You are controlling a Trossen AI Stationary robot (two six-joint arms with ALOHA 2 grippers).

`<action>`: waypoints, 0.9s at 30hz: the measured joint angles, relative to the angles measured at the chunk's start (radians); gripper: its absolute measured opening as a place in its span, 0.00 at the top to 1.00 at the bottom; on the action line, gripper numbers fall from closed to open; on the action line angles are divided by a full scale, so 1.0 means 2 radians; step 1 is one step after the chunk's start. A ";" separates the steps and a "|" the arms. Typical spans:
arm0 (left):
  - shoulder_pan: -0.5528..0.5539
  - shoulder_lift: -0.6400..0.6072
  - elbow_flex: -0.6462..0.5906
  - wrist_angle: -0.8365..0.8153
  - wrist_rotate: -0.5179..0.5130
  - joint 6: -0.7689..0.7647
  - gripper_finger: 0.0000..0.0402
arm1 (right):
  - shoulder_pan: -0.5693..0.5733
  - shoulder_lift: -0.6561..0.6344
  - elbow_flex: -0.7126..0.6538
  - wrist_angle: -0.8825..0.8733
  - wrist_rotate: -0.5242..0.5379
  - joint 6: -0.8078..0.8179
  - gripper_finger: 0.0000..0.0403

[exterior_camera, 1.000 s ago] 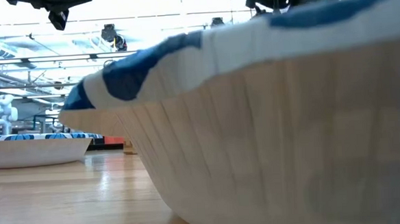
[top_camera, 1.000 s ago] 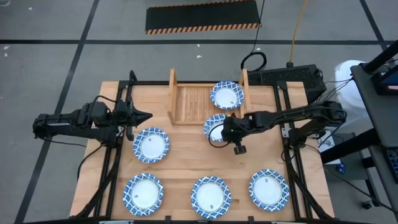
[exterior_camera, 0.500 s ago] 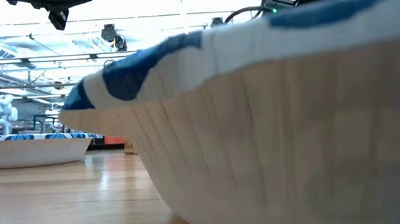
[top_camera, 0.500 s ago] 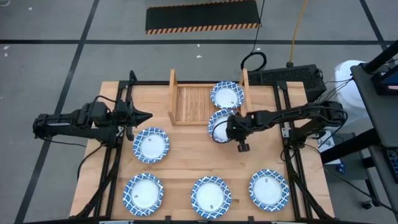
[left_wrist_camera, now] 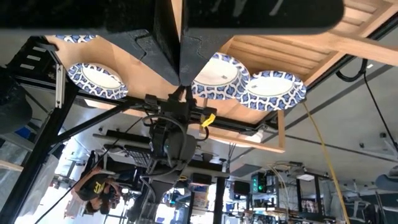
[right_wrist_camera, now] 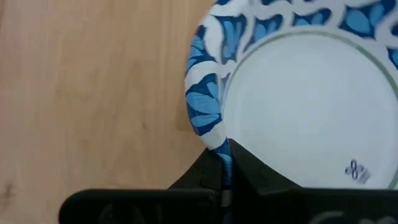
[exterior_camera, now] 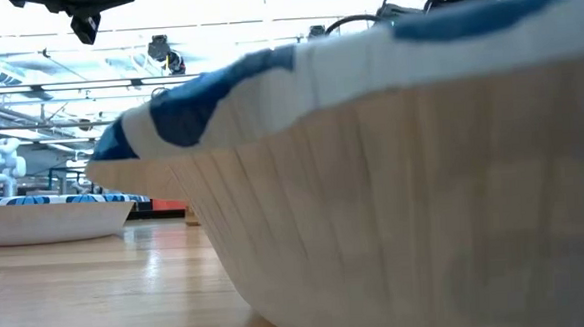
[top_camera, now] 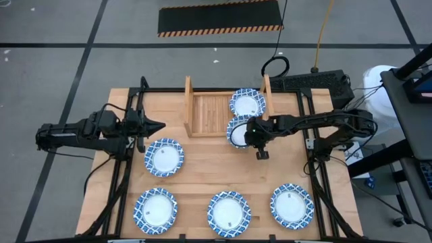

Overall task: Place and stack bowls onto a shelf
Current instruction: Put the blue patterned bowl on the shelf

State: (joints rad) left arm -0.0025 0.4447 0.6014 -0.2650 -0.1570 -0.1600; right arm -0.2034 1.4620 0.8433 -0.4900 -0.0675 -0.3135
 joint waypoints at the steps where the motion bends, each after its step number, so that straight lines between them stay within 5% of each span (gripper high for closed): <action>1: 0.000 0.000 0.000 0.000 0.000 0.000 0.99 | -0.003 0.000 0.000 0.000 0.001 -0.004 1.00; 27: 0.000 0.000 0.000 0.000 0.000 -0.001 0.99 | -0.027 -0.017 0.000 -0.002 -0.017 -0.020 0.96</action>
State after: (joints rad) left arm -0.0029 0.4450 0.6014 -0.2653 -0.1570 -0.1612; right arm -0.2569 1.4277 0.8433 -0.4938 -0.1017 -0.3534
